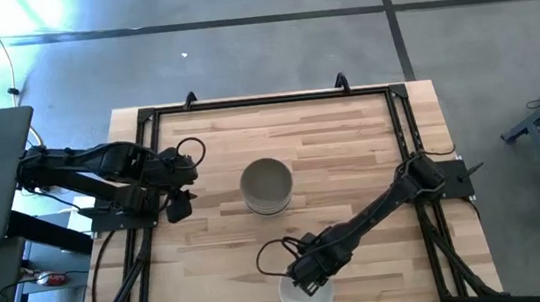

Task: Nest bowls inside each other
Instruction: Stack the white bowl on the gray bowl

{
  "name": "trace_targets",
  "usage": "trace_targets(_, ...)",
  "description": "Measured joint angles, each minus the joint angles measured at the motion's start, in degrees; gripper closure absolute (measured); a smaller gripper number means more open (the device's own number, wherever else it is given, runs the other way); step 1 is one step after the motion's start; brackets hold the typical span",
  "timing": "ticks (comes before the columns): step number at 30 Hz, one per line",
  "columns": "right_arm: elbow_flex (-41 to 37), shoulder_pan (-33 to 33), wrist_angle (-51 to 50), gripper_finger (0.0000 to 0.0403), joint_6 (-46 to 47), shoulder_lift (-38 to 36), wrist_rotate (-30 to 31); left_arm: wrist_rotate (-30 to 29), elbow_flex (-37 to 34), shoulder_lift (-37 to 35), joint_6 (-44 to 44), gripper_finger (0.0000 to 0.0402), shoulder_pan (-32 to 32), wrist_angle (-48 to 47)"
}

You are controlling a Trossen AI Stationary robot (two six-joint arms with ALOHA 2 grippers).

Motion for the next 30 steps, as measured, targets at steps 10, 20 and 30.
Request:
trace_targets(10,-0.62,-0.35,0.11,0.0292,0.94,0.00,0.57,0.00,0.01,0.00,0.04,0.0220,0.00,0.02)
trace_targets(20,-0.62,-0.52,0.00,0.0293,0.92,0.20,0.66,0.01,0.01,-0.02,0.21,0.0220,0.00,0.04)
trace_targets(30,-0.57,-0.52,-0.03,0.0293,-0.16,0.22,0.89,0.02,0.00,-0.02,0.21,0.0220,0.00,0.04)
